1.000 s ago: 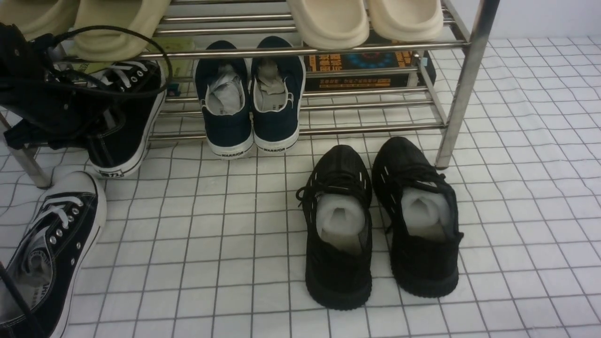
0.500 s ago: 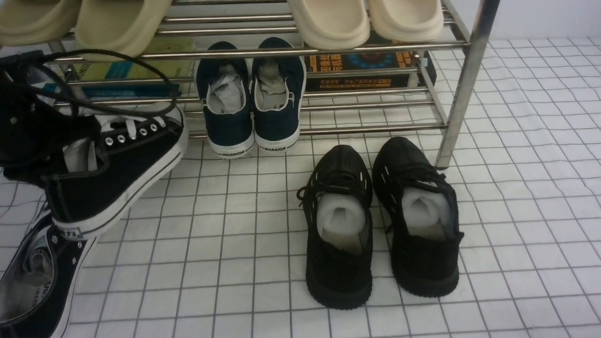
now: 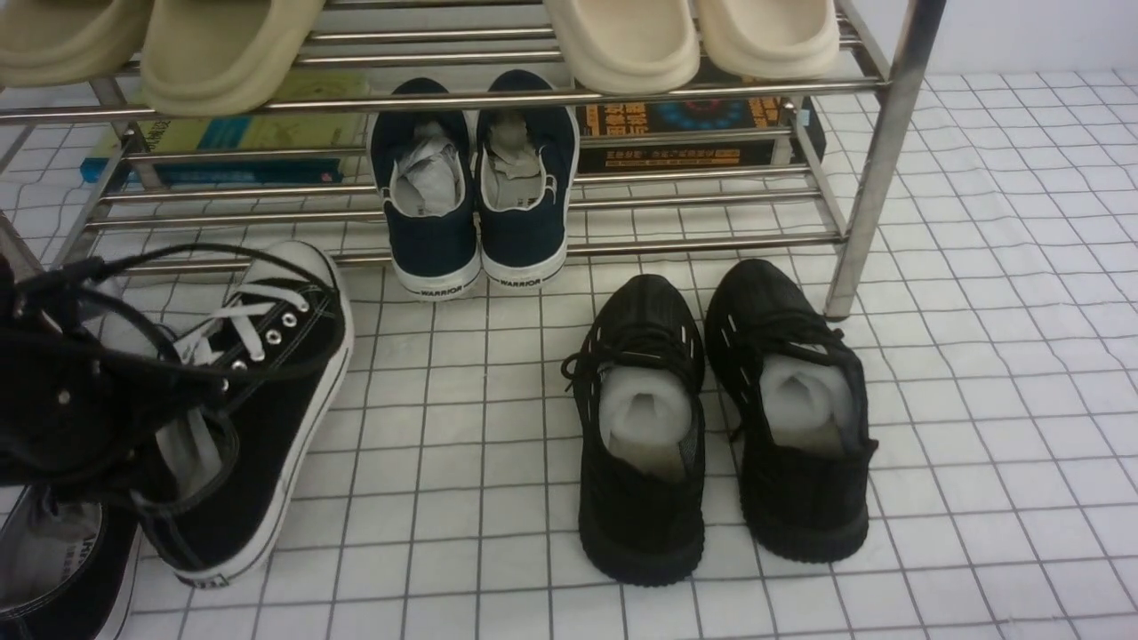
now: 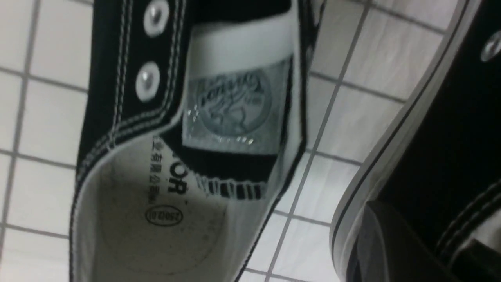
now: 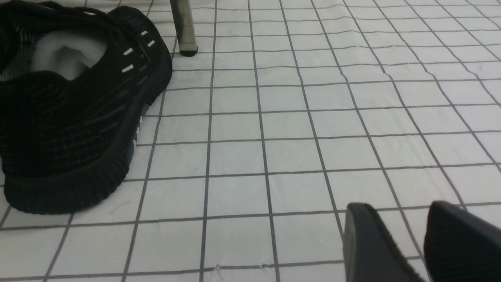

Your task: Take the shoes off the shelf with your hand from the white checkered tablecloth.

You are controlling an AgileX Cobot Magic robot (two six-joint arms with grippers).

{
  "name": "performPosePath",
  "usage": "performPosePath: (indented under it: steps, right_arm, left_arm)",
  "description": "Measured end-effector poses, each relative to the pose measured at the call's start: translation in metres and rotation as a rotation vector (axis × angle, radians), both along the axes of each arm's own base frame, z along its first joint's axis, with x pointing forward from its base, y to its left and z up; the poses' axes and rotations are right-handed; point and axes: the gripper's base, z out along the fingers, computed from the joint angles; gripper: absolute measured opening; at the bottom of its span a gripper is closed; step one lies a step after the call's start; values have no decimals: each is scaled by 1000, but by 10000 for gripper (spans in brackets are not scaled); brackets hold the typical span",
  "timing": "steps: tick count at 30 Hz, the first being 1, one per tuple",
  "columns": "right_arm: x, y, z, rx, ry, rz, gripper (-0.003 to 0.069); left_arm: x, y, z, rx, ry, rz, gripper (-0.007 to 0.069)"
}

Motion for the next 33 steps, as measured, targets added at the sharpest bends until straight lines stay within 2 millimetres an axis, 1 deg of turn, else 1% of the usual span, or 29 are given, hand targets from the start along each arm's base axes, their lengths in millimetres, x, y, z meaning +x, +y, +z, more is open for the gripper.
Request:
performPosePath:
  steps: [3,5,9,14,18,21,23,24,26,27,28,30,32,33]
  right_arm:
    - [0,0,0,0,0,0,238]
    - [0,0,0,0,0,0,238]
    - [0,0,0,-1,0,0,238]
    - [0,0,0,-1,0,0,238]
    - [0,0,0,-1,0,0,238]
    - [0,0,0,-1,0,0,239]
    - [0,0,0,-1,0,0,239]
    - [0,0,0,-1,0,0,239]
    - [0,0,0,-1,0,0,239]
    - [0,0,0,-1,0,0,239]
    - [0,0,0,-1,0,0,239]
    - [0,0,0,-1,0,0,239]
    - [0,0,0,-1,0,0,239]
    - [0,0,0,-1,0,0,239]
  left_arm:
    - [-3,0,-5,-3,17,5,18]
    - [-8,-1,-11,-6,44,17,19]
    - [-10,-1,-16,-9,38,29,19]
    - [-10,-1,-16,-10,36,32,22]
    - [-11,-1,-12,-9,23,31,56]
    - [-12,0,0,-2,5,24,94]
    - [-14,0,19,9,-34,15,137]
    - [-17,1,34,22,-76,9,169]
    - [-24,2,57,52,-137,-1,221]
    - [-25,3,58,57,-141,-3,225]
    - [-29,3,64,65,-155,-5,239]
    - [-42,4,78,87,-177,-11,262]
    - [-57,3,89,92,-195,-14,253]
    - [-58,3,90,93,-196,-17,251]
